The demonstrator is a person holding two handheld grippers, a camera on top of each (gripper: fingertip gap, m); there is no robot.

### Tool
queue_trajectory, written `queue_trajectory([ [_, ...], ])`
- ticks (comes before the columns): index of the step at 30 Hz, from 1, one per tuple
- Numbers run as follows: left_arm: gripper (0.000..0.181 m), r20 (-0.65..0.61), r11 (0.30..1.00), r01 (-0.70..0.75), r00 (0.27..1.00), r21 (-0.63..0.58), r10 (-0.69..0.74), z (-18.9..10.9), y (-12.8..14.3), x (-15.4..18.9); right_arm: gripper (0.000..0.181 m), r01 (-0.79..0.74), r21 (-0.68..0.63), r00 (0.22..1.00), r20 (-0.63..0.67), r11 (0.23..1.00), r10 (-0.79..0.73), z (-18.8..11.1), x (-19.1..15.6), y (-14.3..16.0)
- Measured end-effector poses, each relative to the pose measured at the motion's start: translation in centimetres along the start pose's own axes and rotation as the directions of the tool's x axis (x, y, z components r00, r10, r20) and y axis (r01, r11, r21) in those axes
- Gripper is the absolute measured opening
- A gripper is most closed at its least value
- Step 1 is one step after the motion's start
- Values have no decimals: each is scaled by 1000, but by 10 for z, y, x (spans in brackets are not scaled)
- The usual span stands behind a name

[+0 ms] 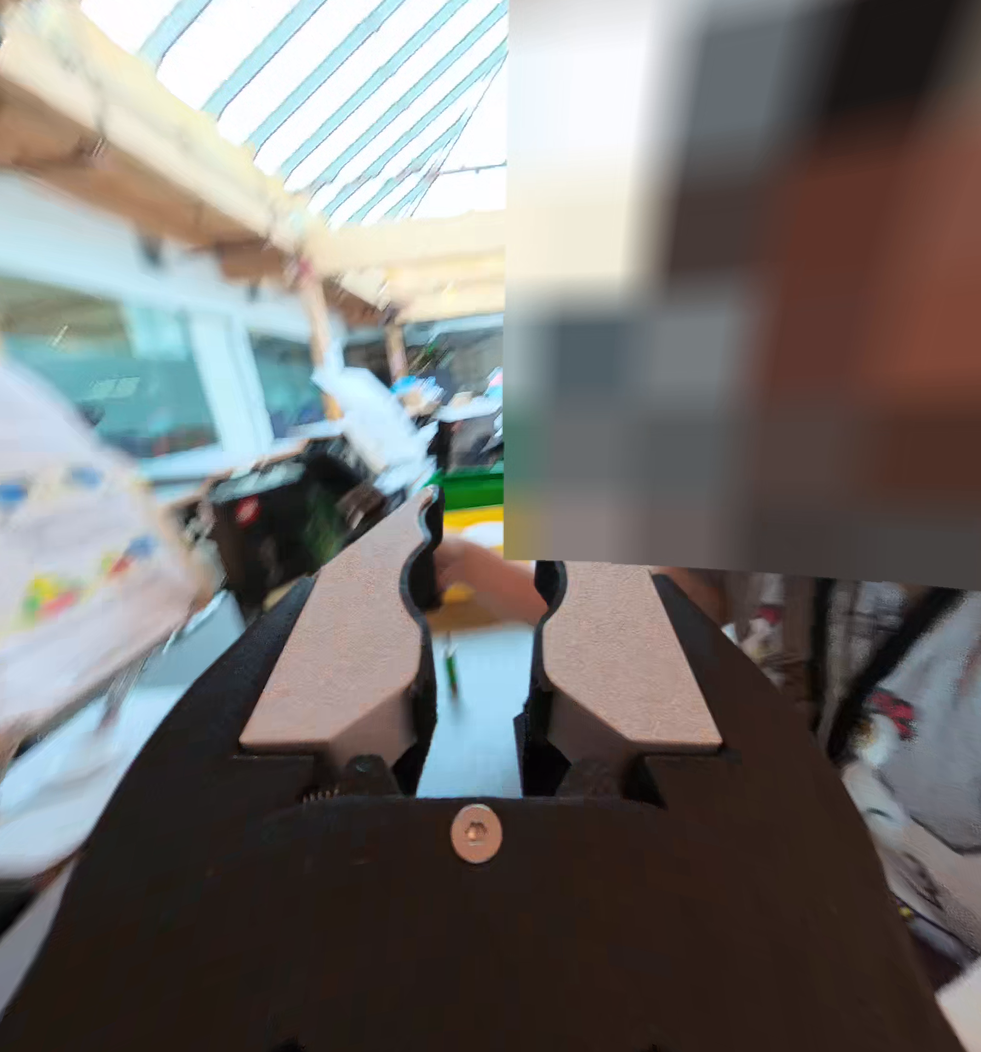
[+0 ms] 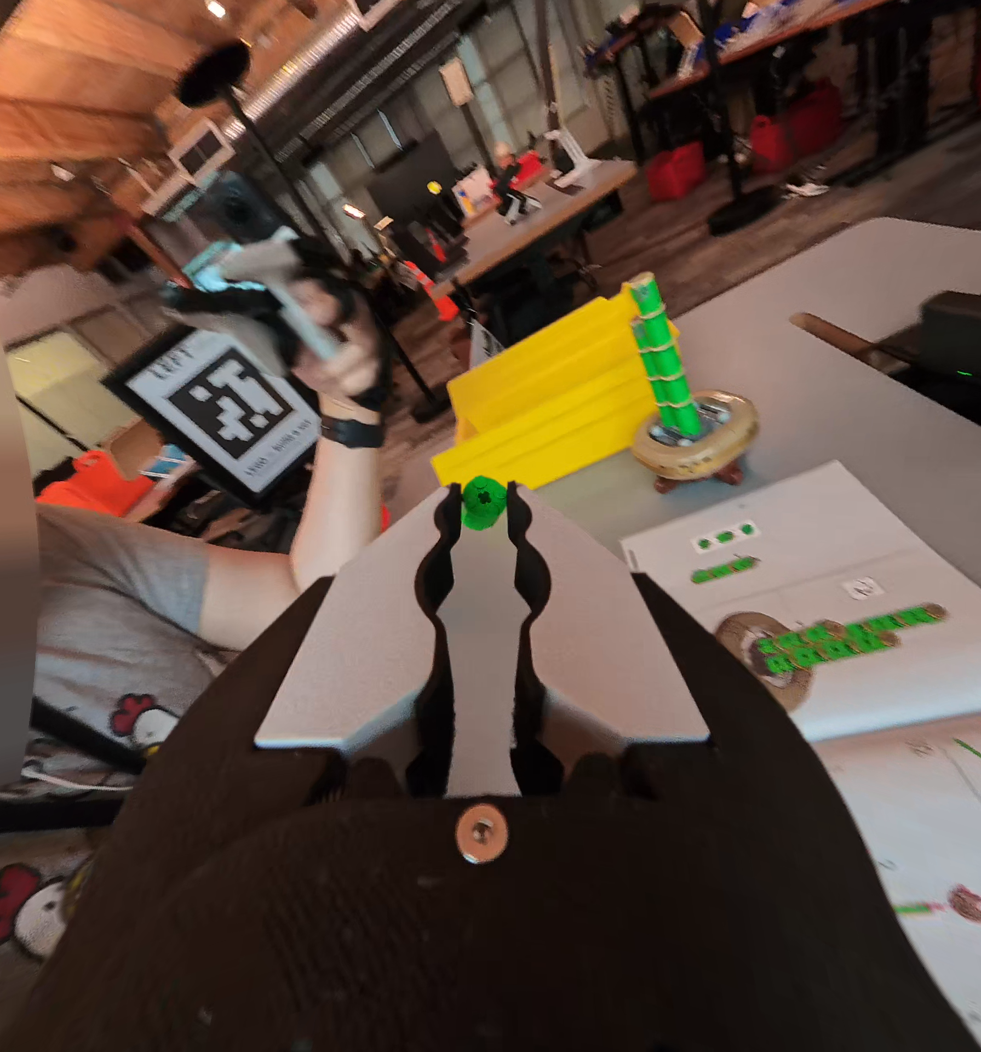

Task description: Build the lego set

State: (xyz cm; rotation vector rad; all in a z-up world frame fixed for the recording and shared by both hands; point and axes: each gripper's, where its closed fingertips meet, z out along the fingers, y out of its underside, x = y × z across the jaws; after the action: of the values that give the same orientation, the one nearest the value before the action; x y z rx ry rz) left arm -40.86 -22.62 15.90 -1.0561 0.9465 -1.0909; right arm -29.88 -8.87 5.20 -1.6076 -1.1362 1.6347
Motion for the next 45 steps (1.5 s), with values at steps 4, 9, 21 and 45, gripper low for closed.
queue_trajectory([
  [4,35,325,924,-85,921,-372,216,32,68,-74,15,-64,50,989,136,997,57,-10,-28,-14],
  [9,38,195,934,93,981,-344,-26,93,98,-60,15,-8,45,995,100,999,3,-15,-39,-18],
  [21,27,274,924,129,961,-360,-28,128,123,-75,15,107,8,993,-44,994,-106,-3,-36,-19],
  [45,14,288,935,66,957,-348,40,123,112,-81,20,254,75,966,-60,964,-250,-2,-46,-33],
])
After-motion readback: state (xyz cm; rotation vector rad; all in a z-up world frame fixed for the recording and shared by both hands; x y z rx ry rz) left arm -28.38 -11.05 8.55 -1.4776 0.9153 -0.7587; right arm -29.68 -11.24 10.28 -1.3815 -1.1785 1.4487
